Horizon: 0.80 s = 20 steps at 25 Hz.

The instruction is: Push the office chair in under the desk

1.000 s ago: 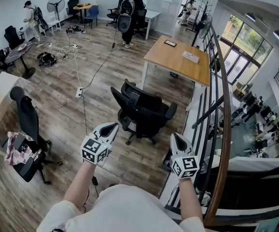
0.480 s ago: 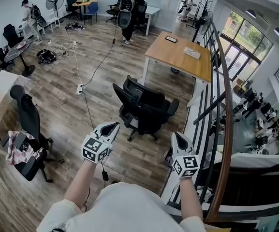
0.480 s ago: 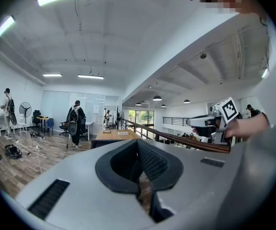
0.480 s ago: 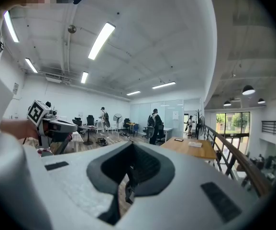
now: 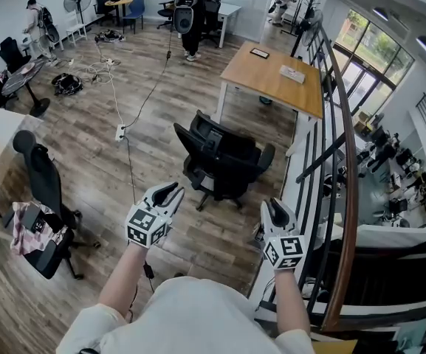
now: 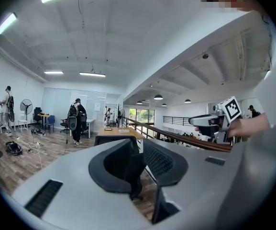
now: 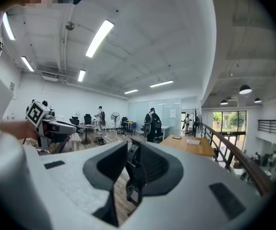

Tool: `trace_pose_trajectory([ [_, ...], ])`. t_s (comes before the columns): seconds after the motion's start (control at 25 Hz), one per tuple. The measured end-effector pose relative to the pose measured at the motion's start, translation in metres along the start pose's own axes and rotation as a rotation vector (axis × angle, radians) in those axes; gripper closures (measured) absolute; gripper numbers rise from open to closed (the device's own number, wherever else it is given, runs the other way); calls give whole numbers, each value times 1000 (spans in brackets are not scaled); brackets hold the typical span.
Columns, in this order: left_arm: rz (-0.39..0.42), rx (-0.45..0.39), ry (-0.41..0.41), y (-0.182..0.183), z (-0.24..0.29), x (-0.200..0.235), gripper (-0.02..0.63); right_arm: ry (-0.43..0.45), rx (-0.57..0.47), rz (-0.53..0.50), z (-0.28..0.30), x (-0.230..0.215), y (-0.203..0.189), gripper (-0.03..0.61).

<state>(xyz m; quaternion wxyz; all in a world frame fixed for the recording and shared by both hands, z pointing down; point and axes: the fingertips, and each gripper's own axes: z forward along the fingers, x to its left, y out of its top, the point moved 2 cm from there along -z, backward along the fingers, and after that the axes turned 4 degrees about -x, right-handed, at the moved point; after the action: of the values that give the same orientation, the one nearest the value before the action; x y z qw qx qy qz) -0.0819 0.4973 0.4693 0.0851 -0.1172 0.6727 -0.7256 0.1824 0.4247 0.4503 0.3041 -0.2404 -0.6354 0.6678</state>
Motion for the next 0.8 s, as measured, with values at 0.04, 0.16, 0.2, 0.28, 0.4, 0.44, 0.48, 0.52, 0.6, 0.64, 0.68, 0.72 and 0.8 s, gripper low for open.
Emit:
trace_pose_trajectory([
  [0.04, -2, 3, -3, -1, -1, 2, 524, -5, 1, 2, 0, 2, -1, 503],
  [0.16, -6, 16, -21, -6, -4, 4, 478, -17, 6, 13, 1, 6, -3, 468],
  [0.2, -9, 20, -27, -7, -5, 5, 471, -18, 9, 15, 2, 8, -3, 463],
  [0.28, -14, 27, -36, -10, -7, 8, 463, -19, 14, 16, 4, 13, -4, 460],
  [0.4, -18, 35, -48, -12, -11, 14, 463, -15, 20, 16, 5, 21, -6, 460],
  [0.44, -18, 37, -52, -12, -12, 15, 463, -14, 24, 18, 6, 24, -7, 460],
  [0.48, -19, 41, -55, -13, -14, 17, 463, -16, 28, 20, 6, 26, -8, 460],
  [0.52, -19, 44, -59, -14, -15, 18, 463, -19, 31, 22, 6, 28, -9, 460],
  [0.6, -17, 50, -65, -16, -18, 21, 463, -27, 38, 25, 8, 31, -12, 460],
  [0.64, -16, 51, -67, -16, -19, 23, 463, -30, 41, 25, 9, 33, -13, 460],
  [0.68, -16, 53, -68, -16, -19, 26, 463, -31, 44, 24, 11, 34, -13, 460],
  [0.72, -17, 53, -67, -17, -19, 28, 463, -31, 48, 23, 13, 35, -14, 460],
  [0.8, -24, 53, -62, -18, -19, 32, 463, -28, 60, 21, 17, 37, -17, 460],
])
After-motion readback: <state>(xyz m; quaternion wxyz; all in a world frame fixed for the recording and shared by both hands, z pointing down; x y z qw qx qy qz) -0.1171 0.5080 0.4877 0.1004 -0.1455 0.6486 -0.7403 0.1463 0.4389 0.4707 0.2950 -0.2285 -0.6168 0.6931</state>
